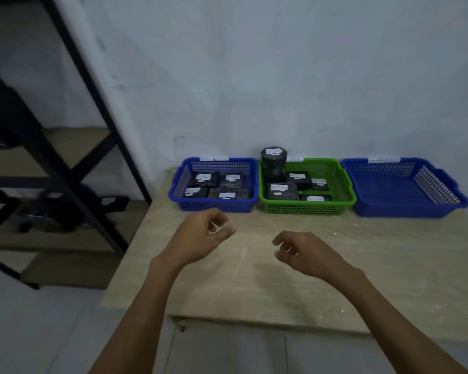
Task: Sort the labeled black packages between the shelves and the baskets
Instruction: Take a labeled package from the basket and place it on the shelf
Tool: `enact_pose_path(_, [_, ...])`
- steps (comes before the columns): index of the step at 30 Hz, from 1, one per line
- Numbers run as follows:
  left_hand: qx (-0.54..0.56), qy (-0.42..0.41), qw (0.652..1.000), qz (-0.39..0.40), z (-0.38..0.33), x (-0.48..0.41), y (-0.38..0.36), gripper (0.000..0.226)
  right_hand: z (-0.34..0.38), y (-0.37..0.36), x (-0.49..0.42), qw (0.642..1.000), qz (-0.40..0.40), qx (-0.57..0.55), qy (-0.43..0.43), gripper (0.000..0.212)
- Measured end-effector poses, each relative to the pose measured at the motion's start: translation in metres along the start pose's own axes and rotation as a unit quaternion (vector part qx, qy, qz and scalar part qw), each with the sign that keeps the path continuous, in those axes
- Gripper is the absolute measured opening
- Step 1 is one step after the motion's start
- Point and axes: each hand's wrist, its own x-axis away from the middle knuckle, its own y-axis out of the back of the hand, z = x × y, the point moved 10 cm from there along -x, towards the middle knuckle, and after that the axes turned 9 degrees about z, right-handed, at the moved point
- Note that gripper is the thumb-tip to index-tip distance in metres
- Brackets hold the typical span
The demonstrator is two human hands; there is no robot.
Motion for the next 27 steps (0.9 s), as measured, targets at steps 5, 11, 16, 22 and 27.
enact_pose_path(5, [-0.001,0.028,0.999,-0.041,0.021,0.083,0.038,0.028,0.059,-0.032,0.028,0.998,0.037,0.033,0.041,0.027])
enact_pose_path(11, [-0.017,0.084,0.996,-0.036,0.054,0.188,0.059,0.027,0.134,-0.077,0.059,0.995,0.031,0.026,0.096,0.025])
enact_pose_path(16, [-0.016,0.099,0.993,-0.062,0.086,0.258,0.092,0.023,0.21,-0.124,0.085,0.988,0.045,0.014,0.145,0.028])
enact_pose_path(22, [-0.002,0.104,0.991,-0.082,0.136,0.329,0.143,0.023,0.303,-0.166,0.097,0.982,0.039,0.047,0.176,0.031])
enact_pose_path(27, [-0.003,0.095,0.992,-0.086,0.201,0.384,0.198,0.023,0.386,-0.213,0.087,0.984,0.035,0.062,0.161,0.033])
